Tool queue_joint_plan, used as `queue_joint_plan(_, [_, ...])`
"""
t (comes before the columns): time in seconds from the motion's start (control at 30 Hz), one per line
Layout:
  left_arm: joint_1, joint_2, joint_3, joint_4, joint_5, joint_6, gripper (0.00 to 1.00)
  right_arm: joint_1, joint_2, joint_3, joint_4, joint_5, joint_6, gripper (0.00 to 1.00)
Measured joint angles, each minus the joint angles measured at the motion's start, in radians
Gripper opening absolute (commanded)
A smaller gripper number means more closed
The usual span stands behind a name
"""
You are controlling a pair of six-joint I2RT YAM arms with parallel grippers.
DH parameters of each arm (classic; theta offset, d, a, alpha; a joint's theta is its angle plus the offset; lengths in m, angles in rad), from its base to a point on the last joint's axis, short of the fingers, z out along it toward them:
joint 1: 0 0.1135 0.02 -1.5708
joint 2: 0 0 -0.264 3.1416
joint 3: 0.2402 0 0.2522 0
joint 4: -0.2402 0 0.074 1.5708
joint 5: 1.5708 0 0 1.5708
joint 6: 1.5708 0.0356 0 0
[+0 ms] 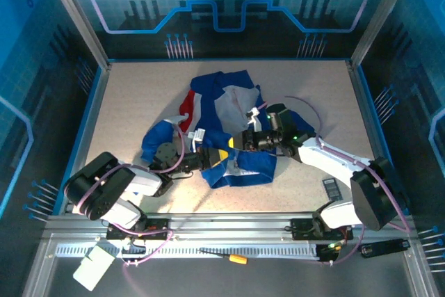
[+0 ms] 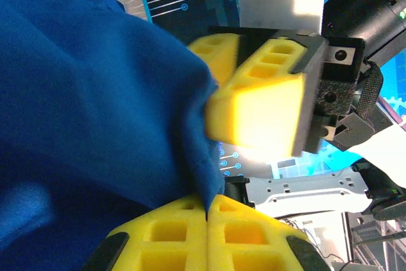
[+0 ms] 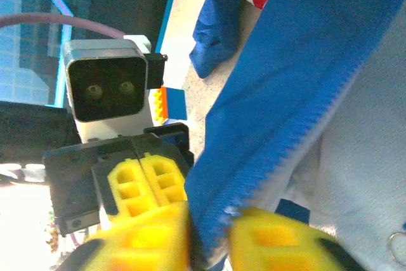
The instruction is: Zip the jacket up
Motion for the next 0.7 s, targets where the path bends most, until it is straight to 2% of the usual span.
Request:
queue_joint_plan(0.03, [0.001,0.000,0.000,-0.002,0.000,0.002,0.13,0.000,0.000,0.000,0.011,-0.003,0.005,0.00])
queue_joint_plan(0.1, [0.004,0.000,0.000,-0.005,0.003,0.007,0.31,0.000,-0.001,-0.001,0.023,-0.006,0.020,0.00])
queue_joint_plan(0.17, [0.005,0.000,0.000,-0.008,0.008,0.011,0.42,0.000,-0.004,-0.002,0.025,-0.007,0.021,0.00])
queue_joint_plan(0.37, [0.006,0.002,0.021,-0.006,0.026,0.005,0.56,0.001,-0.011,-0.004,0.043,-0.006,0.032,0.00])
queue_joint_plan(0.43, [0.005,0.010,0.037,-0.002,0.033,-0.001,0.56,0.003,-0.011,-0.008,0.062,-0.005,0.041,0.00])
queue_joint_plan(0.5, [0.002,0.024,0.056,0.000,0.040,-0.004,0.52,0.008,-0.011,-0.011,0.079,-0.002,0.053,0.00])
queue_joint_plan(0.7, [0.001,0.031,0.071,-0.001,0.050,-0.006,0.24,0.013,-0.010,-0.011,0.117,0.000,0.073,0.00])
